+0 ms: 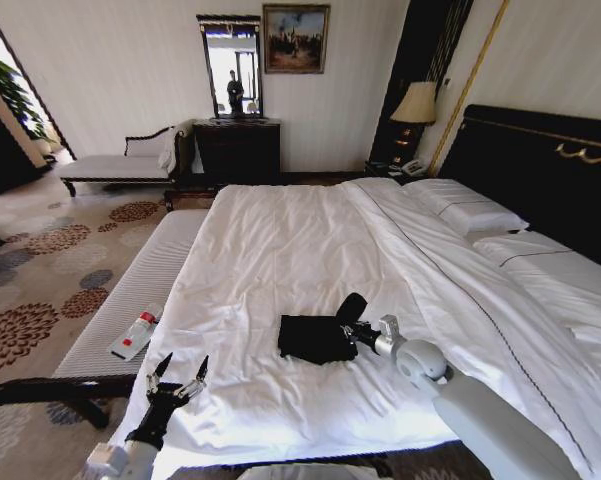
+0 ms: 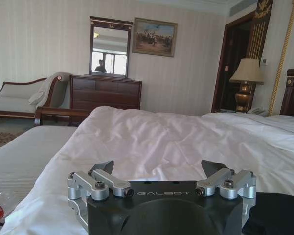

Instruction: Fold the clothes on the bed.

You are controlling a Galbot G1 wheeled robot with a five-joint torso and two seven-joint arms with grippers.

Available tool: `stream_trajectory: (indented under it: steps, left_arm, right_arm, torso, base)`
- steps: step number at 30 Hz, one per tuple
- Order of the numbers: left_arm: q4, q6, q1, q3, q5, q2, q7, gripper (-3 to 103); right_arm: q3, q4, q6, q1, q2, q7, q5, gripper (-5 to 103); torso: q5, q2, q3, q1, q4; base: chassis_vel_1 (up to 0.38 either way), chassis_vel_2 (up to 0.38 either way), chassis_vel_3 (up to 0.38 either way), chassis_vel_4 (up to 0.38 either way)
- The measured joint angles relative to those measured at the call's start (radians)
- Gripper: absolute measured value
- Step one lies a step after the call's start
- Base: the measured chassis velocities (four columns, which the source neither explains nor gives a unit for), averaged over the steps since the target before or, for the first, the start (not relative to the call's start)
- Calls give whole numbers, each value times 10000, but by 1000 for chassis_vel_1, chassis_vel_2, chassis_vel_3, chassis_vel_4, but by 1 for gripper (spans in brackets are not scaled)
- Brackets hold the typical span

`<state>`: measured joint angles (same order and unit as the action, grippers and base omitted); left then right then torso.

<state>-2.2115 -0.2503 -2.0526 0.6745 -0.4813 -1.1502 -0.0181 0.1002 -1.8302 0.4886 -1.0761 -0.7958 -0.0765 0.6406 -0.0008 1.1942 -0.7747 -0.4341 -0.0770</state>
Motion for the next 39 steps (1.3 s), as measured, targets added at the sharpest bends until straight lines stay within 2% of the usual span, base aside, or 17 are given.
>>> stream_trajectory:
  steps: [10,30,31,33,35,36,39]
  left_arm:
    - [0,0,0,0,0,-1,0,100]
    - [0,0,0,0,0,0,0,100]
    - [0,0,-1,0,0,0,0,100]
    - [0,0,0,0,0,0,0,100]
    - [0,0,-1,0,0,0,0,100]
    - [0,0,-1,0,0,0,0,100]
    - [0,0,0,0,0,-1,0,100]
  right_arm:
    - [-581,252,-284,163,76,-333,-813,4]
    - [-1186,140,-593,393,393,-947,-1018,3]
    - [-1279,94,-664,390,454,-1032,-1040,8]
    - [-1347,69,-708,385,493,-1077,-1074,8]
    - [-1532,19,-922,398,597,-1194,-1260,19]
    - [-1532,19,-922,398,597,-1194,-1260,19]
    - [-1610,-285,-989,462,637,-1158,-741,36]
  torso:
    - [1,0,0,0,1]
    - [1,1,0,1,0]
    - [1,1,0,1,0]
    - [0,1,0,1,0]
    - [1,1,1,1,0]
    - [1,1,1,1,0]
    - [2,0,0,1,0]
  base:
    - [0,0,0,0]
    - [0,0,0,0]
    - [0,0,0,0]
    - [0,0,0,0]
    - [0,0,0,0]
    - [0,0,0,0]
    - [0,0,0,0]
